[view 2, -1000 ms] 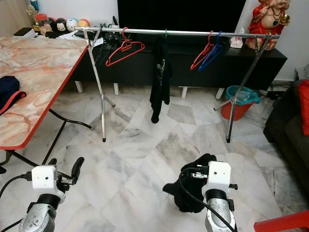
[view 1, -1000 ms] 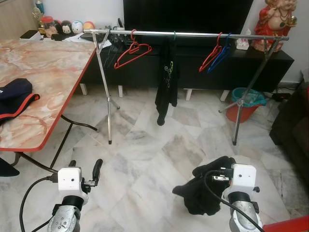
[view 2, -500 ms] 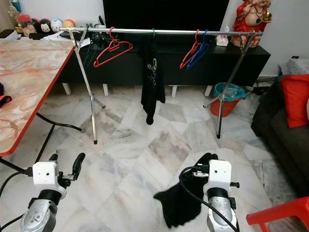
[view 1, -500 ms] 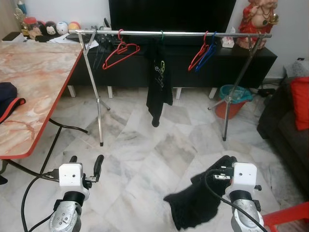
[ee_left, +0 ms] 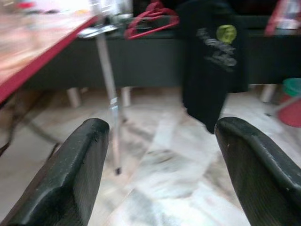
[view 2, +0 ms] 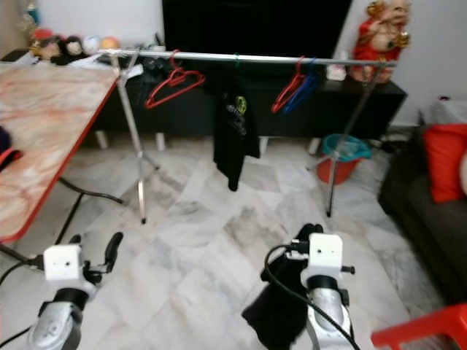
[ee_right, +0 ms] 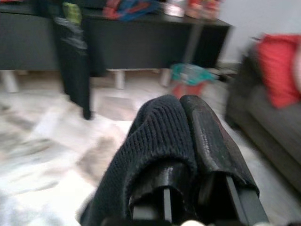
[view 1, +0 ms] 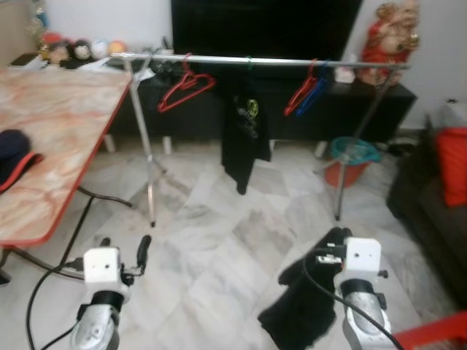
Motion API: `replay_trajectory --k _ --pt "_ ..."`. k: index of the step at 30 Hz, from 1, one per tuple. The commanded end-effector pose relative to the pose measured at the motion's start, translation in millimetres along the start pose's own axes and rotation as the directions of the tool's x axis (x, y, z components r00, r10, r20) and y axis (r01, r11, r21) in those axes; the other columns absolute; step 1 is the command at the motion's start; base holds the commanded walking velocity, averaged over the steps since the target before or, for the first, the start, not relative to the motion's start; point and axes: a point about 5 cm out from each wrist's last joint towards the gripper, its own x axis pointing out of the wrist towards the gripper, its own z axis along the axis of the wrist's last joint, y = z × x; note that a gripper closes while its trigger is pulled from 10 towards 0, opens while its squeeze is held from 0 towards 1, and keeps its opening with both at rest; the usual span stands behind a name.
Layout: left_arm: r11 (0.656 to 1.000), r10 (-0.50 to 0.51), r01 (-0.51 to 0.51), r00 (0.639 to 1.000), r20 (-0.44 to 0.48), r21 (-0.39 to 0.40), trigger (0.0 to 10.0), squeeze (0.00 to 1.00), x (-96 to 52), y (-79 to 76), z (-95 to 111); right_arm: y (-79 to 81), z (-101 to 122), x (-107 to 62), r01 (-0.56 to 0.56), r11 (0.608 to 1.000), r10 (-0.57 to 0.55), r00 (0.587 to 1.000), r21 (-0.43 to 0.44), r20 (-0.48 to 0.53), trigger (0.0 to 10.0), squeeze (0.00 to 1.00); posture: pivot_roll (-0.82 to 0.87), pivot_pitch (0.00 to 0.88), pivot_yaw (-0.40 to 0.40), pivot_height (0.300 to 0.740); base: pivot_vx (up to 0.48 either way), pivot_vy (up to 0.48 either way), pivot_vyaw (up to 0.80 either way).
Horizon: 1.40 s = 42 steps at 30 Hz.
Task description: Hang hanger
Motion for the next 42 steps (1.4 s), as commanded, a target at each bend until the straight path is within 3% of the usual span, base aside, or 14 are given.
replay_trajectory --k 1,14,23,30,42 --pt "1.000 -0.019 0.019 1.000 0.012 0.011 10.0 0.00 2.6 -5.4 5 -5.9 9 3.6 0.026 1.000 -0.026 0.999 -0.003 0.045 10.0 0.00 0.07 0.000 -0.053 0.740 0.334 0.000 0.00" --pt "1.000 -0.008 0.008 1.000 0.010 0.015 10.0 0.00 2.8 -3.6 6 -4.7 11 6.3 0.032 0.999 -0.032 0.998 -0.009 0.049 10.0 0.00 0.08 0.000 -0.050 0.740 0.335 0.000 0.00" --pt "1.000 -0.009 0.009 1.000 0.009 0.014 10.0 0.00 3.2 -5.0 7 -8.3 8 7.4 0.048 0.999 -0.047 0.998 -0.015 0.038 10.0 0.00 0.07 0.000 -0.051 0.740 0.336 0.000 0.00" --pt "1.000 -0.007 0.007 1.000 0.007 0.016 10.0 0.00 3.6 -4.6 7 -19.7 -2 11.0 0.088 0.996 -0.088 0.996 -0.020 0.001 10.0 0.00 0.08 0.000 -0.053 0.740 0.335 0.000 0.00" --pt "1.000 0.007 -0.007 1.000 0.010 0.020 10.0 0.00 5.7 -1.9 7 -19.2 1 15.5 0.068 0.997 -0.068 0.998 -0.023 0.013 10.0 0.00 0.08 0.000 -0.054 0.740 0.335 0.000 0.00"
